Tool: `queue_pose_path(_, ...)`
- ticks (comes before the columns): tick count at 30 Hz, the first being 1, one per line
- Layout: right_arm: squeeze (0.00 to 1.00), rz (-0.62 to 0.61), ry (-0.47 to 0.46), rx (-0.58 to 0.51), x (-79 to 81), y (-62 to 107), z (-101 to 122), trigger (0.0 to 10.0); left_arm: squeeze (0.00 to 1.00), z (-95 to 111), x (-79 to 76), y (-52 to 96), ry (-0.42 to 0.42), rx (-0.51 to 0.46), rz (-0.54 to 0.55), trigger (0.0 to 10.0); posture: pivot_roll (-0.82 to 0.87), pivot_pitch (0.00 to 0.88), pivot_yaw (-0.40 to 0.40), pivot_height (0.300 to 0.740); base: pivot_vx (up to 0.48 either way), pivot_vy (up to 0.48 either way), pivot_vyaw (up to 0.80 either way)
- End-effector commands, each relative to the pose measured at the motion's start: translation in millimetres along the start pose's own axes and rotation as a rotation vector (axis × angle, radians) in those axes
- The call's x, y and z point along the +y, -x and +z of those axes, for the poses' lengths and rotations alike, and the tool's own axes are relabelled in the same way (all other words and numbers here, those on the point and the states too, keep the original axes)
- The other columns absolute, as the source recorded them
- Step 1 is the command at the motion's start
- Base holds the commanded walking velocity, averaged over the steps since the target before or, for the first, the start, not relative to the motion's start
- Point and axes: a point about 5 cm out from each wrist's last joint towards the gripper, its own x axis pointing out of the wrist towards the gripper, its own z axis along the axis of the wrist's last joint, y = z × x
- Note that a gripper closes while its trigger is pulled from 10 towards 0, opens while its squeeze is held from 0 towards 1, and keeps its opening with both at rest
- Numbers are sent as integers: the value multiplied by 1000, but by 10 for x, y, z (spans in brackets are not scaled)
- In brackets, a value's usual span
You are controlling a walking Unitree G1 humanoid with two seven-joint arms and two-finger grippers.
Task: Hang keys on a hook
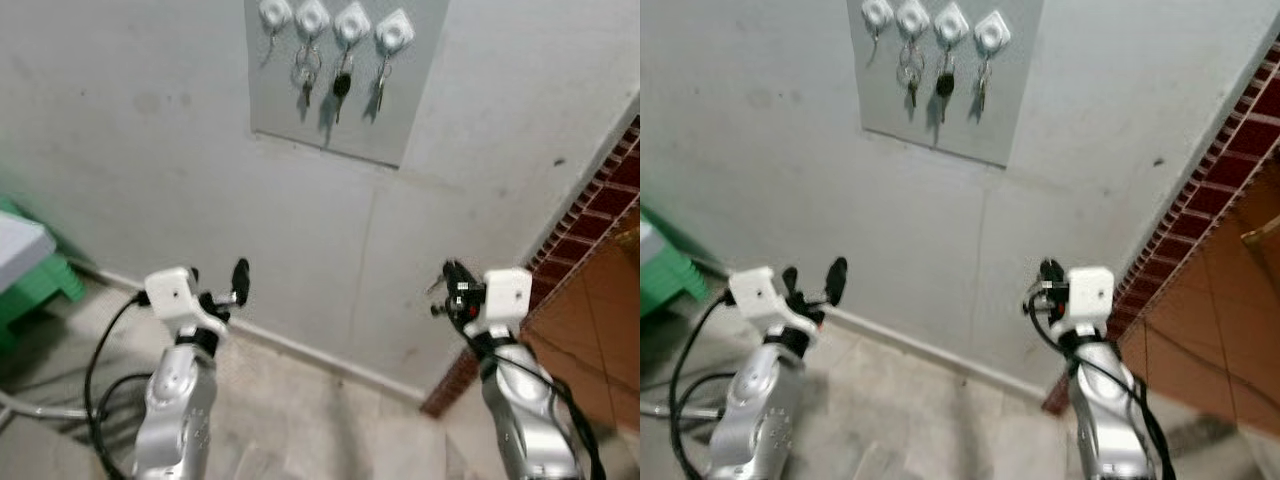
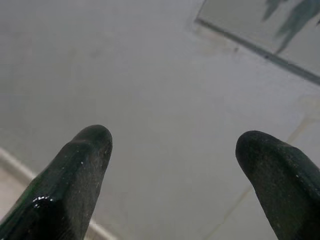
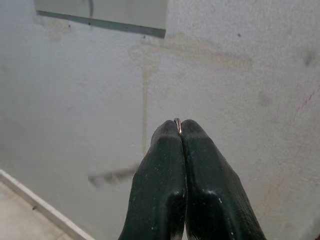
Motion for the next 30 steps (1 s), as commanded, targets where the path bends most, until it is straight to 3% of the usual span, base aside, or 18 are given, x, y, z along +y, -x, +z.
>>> queue_pose_path(1,0,2,-7,-14,2,-16,47,10000,0,32,-16,-21,1,-6,-2,10000,22,83,-83,740,0,0,0)
queue_pose_path(16,0,4,-10,-13,17,-2,57,10000,0,39,-19,-5,14,6,-5,10000,22,94,-81,740,0,0,0)
queue_pose_path(30,0,6,-16,-11,32,10,49,10000,0,38,-17,-9,14,12,-8,10000,25,87,-82,740,-277,315,0)
